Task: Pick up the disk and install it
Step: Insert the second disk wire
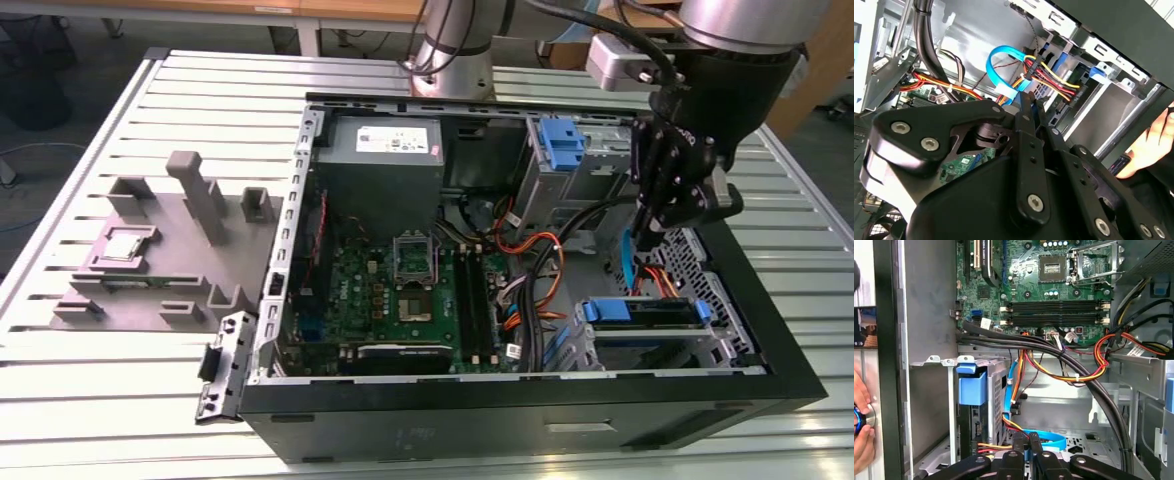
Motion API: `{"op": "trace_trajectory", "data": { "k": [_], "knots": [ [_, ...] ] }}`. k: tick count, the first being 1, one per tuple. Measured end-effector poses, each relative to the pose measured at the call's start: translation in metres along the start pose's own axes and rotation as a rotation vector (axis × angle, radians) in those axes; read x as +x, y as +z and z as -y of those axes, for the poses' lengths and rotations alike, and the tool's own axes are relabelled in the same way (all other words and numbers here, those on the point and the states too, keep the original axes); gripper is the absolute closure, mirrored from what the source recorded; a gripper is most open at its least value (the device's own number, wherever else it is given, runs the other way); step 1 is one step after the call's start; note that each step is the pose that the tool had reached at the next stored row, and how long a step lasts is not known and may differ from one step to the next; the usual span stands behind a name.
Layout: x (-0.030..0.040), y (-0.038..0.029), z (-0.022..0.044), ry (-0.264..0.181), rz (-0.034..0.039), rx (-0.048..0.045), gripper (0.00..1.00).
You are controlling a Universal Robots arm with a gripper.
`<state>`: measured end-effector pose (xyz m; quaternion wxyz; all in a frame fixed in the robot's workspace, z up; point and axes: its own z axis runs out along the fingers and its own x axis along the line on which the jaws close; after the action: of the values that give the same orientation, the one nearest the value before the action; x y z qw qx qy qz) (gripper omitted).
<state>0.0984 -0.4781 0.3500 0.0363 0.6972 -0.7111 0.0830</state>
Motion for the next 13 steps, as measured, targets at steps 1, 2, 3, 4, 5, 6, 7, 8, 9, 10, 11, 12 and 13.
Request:
{"op": "trace_trajectory", "data": {
  "k": [1,2,3,4,5,6,7,8,9,10,11,12,13],
  "knots": [
    [0.0000,0.0000,0.0000,0.000,-0.0001,0.0000,0.84],
    [0.0000,0.0000,0.0001,0.000,-0.0002,0.0000,0.84],
    [0.0000,0.0000,0.0001,0.000,-0.0001,0.0000,0.84],
    [0.0000,0.0000,0.0001,0.000,-0.0002,0.0000,0.84],
    [0.0001,0.0000,0.0001,0.000,-0.0001,0.0000,0.84],
    [0.0001,0.0000,0.0001,0.000,-0.0001,0.0000,0.84],
    [0.0001,0.0001,0.0001,0.000,-0.0001,0.0000,0.84],
    [0.0001,0.0001,0.0001,0.000,-0.0001,0.0000,0.84],
    [0.0001,0.0001,0.0001,0.000,-0.0001,0.0000,0.84],
    [0.0003,0.0001,0.0001,0.000,0.0001,0.0000,0.84],
    [0.0007,0.0003,0.0000,0.000,0.0023,-0.0001,0.84],
    [0.0014,0.0006,0.0000,0.000,0.0082,-0.0003,0.84],
    [0.0024,0.0009,0.0001,0.001,0.0188,-0.0004,0.84]
  ]
}}
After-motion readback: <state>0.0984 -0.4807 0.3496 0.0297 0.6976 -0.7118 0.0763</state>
